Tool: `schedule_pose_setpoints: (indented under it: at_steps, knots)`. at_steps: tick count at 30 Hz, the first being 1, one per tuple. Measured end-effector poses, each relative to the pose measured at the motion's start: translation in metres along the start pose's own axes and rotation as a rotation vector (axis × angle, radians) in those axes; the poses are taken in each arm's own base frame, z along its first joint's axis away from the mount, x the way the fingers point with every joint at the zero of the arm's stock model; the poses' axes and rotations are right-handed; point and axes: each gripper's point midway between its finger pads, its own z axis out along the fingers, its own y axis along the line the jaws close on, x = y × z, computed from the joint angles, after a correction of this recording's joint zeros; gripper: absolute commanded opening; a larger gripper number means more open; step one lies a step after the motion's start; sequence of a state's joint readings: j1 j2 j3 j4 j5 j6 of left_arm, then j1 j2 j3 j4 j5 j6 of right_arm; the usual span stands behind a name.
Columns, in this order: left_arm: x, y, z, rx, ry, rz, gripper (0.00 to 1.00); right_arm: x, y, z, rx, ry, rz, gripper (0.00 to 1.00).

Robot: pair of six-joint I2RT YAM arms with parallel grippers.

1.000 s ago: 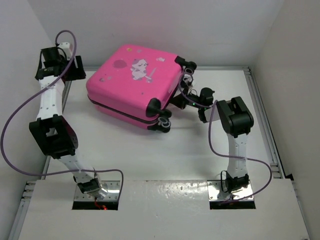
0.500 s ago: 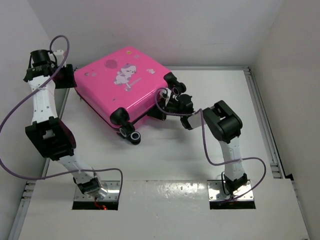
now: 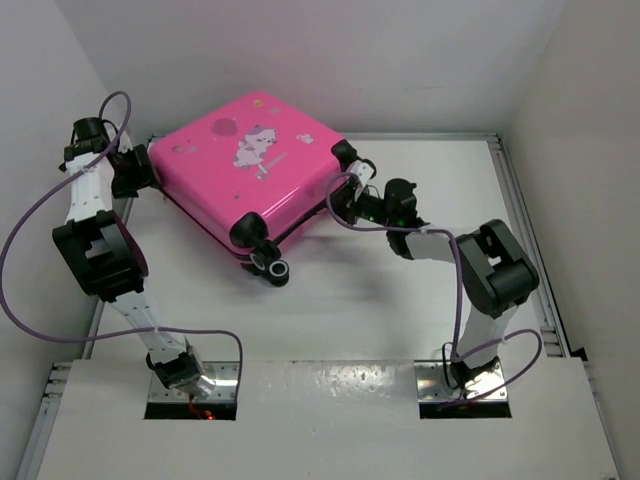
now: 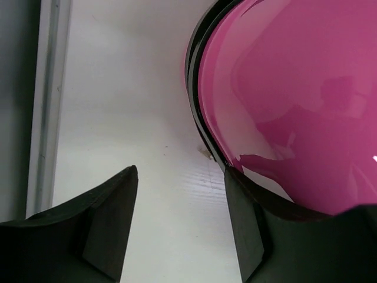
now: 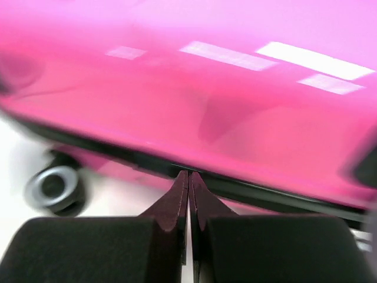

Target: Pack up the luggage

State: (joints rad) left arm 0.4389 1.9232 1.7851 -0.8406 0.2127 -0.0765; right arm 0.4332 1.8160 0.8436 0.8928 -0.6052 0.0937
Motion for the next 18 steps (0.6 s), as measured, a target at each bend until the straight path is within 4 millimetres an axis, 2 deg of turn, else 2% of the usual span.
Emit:
schedule_pose_setpoints:
  at_steps: [5, 8, 9, 11, 12, 15, 18]
  knots:
    - [-0.009, -0.009, -0.014, 0.009, -0.047, 0.075, 0.70, -0.006, -0.040, -0.012, 0.135, -0.018, -0.056, 0.00]
    - [-0.009, -0.024, -0.040, 0.020, -0.097, 0.144, 0.71, -0.001, -0.043, -0.007, 0.139, -0.019, -0.063, 0.00]
    - [-0.009, -0.028, -0.050, 0.022, -0.115, 0.159, 0.74, 0.002, -0.041, -0.004, 0.130, -0.014, -0.060, 0.02]
    - [-0.009, -0.035, -0.071, 0.028, -0.159, 0.189, 0.77, 0.009, -0.036, -0.003, 0.100, 0.002, -0.047, 0.13]
    - [-0.008, -0.035, -0.079, 0.024, -0.174, 0.193, 0.79, 0.011, -0.033, -0.003, 0.083, 0.007, -0.039, 0.25]
    - [-0.007, -0.024, -0.092, -0.005, -0.199, 0.183, 0.82, 0.014, -0.024, -0.007, 0.012, 0.022, -0.013, 0.45]
    - [0.002, -0.014, -0.087, -0.021, -0.178, 0.167, 0.87, 0.020, -0.015, -0.012, -0.040, 0.049, 0.033, 0.49]
